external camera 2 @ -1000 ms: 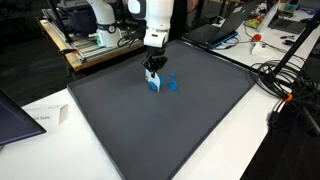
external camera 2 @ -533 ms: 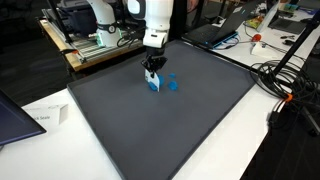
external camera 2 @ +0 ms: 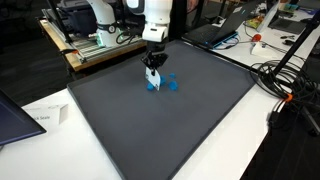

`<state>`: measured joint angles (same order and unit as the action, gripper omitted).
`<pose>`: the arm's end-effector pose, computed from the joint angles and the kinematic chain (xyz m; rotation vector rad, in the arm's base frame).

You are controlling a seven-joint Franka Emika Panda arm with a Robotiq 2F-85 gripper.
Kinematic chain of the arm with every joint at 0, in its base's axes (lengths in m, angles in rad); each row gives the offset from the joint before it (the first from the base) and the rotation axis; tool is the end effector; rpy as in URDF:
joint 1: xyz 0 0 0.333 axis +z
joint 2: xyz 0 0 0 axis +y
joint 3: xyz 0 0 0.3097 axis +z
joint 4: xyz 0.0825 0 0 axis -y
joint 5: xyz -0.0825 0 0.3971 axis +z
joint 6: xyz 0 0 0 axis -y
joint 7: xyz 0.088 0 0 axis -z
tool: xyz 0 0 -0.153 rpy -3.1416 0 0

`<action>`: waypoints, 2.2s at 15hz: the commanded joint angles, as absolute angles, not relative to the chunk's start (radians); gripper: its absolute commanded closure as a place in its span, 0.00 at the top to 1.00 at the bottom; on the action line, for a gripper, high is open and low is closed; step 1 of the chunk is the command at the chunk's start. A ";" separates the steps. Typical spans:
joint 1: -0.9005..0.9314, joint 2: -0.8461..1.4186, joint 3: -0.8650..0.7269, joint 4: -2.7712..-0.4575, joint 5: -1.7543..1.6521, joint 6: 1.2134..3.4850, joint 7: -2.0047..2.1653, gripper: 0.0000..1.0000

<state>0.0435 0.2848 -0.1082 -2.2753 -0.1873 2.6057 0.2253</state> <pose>0.5471 -0.0384 0.1727 3.0090 -0.1897 0.0832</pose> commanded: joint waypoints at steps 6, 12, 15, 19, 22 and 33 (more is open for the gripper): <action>0.041 0.139 -0.099 -2.311 -0.192 2.553 0.246 0.01; 0.068 0.081 -0.079 -2.284 -0.333 2.430 0.350 0.01; 0.084 0.088 -0.048 -2.247 -0.405 2.342 0.413 0.01; 0.102 0.137 -0.028 -2.185 -0.531 2.221 0.543 0.01; 0.107 0.175 -0.029 -2.154 -0.597 2.184 0.624 0.01; 0.196 0.400 -0.031 -1.992 -0.769 2.053 0.886 0.01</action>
